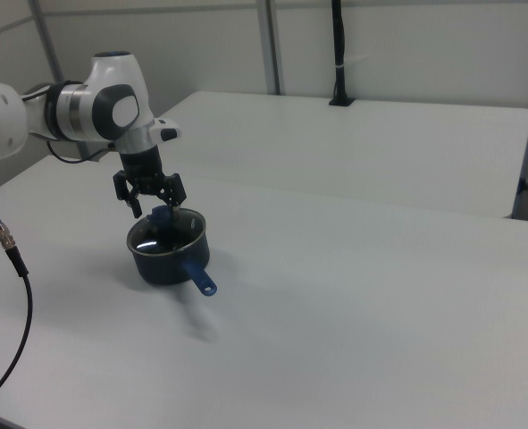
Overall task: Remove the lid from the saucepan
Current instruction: 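Lower the gripper onto the blue knob of the glass lid and grasp it, then lift the glass lid off the saucepan and carry it beside the handle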
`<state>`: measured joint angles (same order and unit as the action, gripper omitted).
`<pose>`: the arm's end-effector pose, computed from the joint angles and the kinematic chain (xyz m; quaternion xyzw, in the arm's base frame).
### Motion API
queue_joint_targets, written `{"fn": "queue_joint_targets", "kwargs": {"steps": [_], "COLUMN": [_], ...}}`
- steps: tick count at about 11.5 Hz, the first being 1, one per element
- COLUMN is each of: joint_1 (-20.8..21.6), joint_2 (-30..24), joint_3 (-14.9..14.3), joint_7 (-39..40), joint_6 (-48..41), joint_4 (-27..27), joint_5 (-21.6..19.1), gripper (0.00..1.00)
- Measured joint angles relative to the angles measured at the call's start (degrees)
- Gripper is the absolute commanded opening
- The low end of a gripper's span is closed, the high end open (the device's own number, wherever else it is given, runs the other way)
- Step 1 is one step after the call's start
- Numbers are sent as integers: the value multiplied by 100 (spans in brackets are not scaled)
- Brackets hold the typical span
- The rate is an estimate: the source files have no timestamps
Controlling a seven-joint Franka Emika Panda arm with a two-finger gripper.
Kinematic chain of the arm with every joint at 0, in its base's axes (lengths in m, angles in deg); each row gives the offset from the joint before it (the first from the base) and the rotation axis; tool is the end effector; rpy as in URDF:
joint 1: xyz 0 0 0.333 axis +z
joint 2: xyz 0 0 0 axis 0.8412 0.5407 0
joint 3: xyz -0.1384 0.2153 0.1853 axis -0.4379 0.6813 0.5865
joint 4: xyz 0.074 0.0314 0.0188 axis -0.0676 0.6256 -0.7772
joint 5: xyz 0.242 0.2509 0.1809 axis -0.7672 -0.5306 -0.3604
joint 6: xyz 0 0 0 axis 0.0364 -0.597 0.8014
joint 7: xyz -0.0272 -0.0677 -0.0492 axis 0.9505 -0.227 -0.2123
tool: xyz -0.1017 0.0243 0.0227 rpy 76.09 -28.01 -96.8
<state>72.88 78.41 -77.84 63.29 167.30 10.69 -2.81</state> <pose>0.6626 0.1410 0.4151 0.9948 0.0995 -0.0140 0.0165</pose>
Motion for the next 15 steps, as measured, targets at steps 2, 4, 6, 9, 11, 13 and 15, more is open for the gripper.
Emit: {"fn": "queue_joint_targets", "kwargs": {"steps": [2, 4, 6, 9, 11, 13, 15], "joint_1": [16, 16, 22, 43, 55, 59, 20], "joint_2": [95, 102, 101, 84, 26, -65, -113], "joint_3": [-27, -65, -174, -419, -659, -1016, -1529], "joint_7": [-17, -17, -17, -4, 175, 459, 1036], "joint_6": [80, 80, 80, 80, -83, -123, -212], "joint_4": [-72, -111, -141, -301, -428, -444, -433], "joint_5": [16, 20, 29, 31, 33, 33, 32], "gripper": [63, 54, 50, 49, 48, 48, 48]}}
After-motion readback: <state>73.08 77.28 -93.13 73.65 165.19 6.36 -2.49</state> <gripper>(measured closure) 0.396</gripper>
